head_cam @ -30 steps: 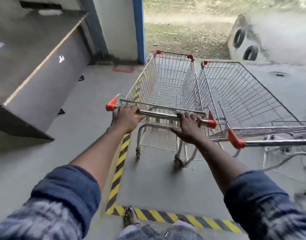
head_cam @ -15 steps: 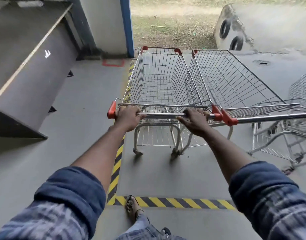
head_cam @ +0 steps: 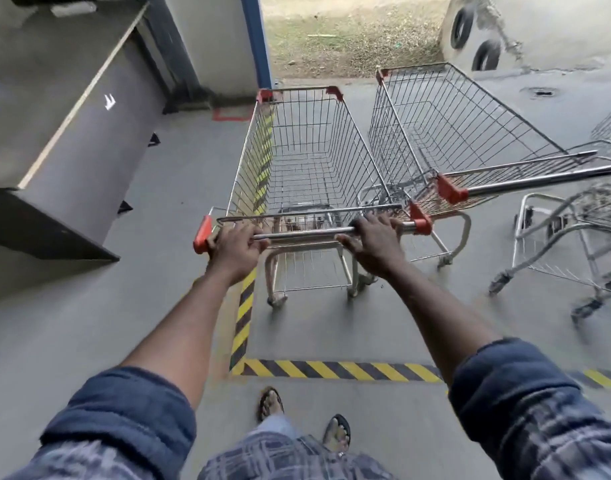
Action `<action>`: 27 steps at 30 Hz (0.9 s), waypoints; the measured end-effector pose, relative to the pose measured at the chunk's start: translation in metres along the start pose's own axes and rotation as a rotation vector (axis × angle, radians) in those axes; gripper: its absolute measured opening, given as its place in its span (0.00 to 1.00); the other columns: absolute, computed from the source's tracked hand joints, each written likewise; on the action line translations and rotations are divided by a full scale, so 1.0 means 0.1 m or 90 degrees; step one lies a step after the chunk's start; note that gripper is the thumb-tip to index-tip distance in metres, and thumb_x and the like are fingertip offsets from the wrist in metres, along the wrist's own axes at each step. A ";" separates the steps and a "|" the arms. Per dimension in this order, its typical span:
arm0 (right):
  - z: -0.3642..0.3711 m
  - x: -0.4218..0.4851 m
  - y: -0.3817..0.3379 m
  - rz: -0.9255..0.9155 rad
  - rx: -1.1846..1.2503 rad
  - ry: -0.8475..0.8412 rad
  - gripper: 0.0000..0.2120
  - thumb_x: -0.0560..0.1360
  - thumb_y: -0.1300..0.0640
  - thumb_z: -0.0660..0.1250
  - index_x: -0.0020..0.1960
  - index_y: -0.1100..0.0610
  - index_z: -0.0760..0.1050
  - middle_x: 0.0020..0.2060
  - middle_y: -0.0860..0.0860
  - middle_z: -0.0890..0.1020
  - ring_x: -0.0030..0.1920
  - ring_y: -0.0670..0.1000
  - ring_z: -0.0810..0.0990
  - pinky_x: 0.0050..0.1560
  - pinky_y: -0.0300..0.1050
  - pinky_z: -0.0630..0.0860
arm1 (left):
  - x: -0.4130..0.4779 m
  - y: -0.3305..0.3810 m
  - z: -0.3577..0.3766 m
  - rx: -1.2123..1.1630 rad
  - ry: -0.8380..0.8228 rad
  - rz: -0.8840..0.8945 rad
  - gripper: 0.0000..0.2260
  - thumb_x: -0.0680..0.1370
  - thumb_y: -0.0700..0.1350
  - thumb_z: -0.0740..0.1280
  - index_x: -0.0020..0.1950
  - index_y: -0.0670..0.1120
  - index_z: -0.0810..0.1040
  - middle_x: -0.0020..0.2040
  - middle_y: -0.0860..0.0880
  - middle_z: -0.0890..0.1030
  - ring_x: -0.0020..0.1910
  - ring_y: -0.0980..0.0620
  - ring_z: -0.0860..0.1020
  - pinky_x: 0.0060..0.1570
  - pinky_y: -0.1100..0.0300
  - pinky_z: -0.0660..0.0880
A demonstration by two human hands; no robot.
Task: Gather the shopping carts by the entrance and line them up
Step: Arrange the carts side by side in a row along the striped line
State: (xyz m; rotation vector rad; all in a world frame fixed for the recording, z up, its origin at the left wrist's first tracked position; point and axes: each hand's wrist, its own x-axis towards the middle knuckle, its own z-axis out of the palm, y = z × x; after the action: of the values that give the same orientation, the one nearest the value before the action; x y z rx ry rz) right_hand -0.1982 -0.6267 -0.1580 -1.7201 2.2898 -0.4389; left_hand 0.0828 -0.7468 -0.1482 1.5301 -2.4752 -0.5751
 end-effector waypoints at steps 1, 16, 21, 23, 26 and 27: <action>0.08 -0.07 -0.15 -0.006 0.014 0.003 0.22 0.78 0.34 0.59 0.57 0.52 0.74 0.54 0.52 0.78 0.60 0.58 0.71 0.63 0.57 0.64 | 0.00 -0.15 -0.11 0.007 -0.015 0.004 0.08 0.79 0.57 0.64 0.52 0.56 0.78 0.51 0.53 0.77 0.56 0.46 0.71 0.53 0.51 0.62; 0.07 -0.79 -0.02 -0.018 -0.025 0.054 0.23 0.75 0.34 0.55 0.55 0.50 0.75 0.52 0.49 0.79 0.55 0.56 0.72 0.55 0.50 0.61 | -0.77 0.06 0.01 -0.030 0.029 0.024 0.12 0.79 0.55 0.66 0.59 0.51 0.80 0.57 0.50 0.79 0.58 0.43 0.71 0.54 0.52 0.58; 0.09 -1.06 -0.01 -0.009 -0.046 0.076 0.21 0.75 0.35 0.55 0.54 0.49 0.75 0.51 0.47 0.78 0.55 0.55 0.73 0.53 0.46 0.56 | -1.03 0.09 0.08 -0.048 0.037 0.034 0.12 0.80 0.57 0.64 0.59 0.53 0.79 0.55 0.53 0.78 0.53 0.49 0.67 0.56 0.50 0.62; 0.11 -1.17 -0.07 -0.011 -0.040 0.080 0.22 0.75 0.36 0.55 0.55 0.50 0.75 0.50 0.48 0.79 0.54 0.55 0.72 0.50 0.42 0.53 | -1.09 0.04 0.06 -0.041 0.031 0.033 0.11 0.80 0.58 0.64 0.58 0.55 0.78 0.55 0.55 0.78 0.53 0.51 0.67 0.58 0.47 0.63; 0.16 -1.35 -0.14 -0.018 -0.033 0.093 0.19 0.77 0.38 0.60 0.56 0.51 0.76 0.51 0.48 0.79 0.54 0.55 0.72 0.50 0.41 0.51 | -1.19 0.00 0.04 -0.027 0.030 0.037 0.10 0.79 0.57 0.64 0.58 0.57 0.78 0.55 0.57 0.78 0.55 0.50 0.69 0.56 0.50 0.60; 0.17 -1.41 -0.14 -0.020 -0.034 0.095 0.17 0.77 0.39 0.61 0.56 0.51 0.75 0.51 0.47 0.78 0.54 0.54 0.72 0.50 0.41 0.52 | -1.22 0.00 0.04 -0.024 0.033 0.033 0.09 0.79 0.57 0.65 0.57 0.57 0.78 0.54 0.57 0.78 0.56 0.50 0.69 0.54 0.52 0.58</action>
State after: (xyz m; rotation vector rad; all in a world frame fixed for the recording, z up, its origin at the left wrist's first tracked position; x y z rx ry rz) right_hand -0.1409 -0.4967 -0.1667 -1.8063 2.4009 -0.5353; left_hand 0.1373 -0.6372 -0.1448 1.4448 -2.4438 -0.5631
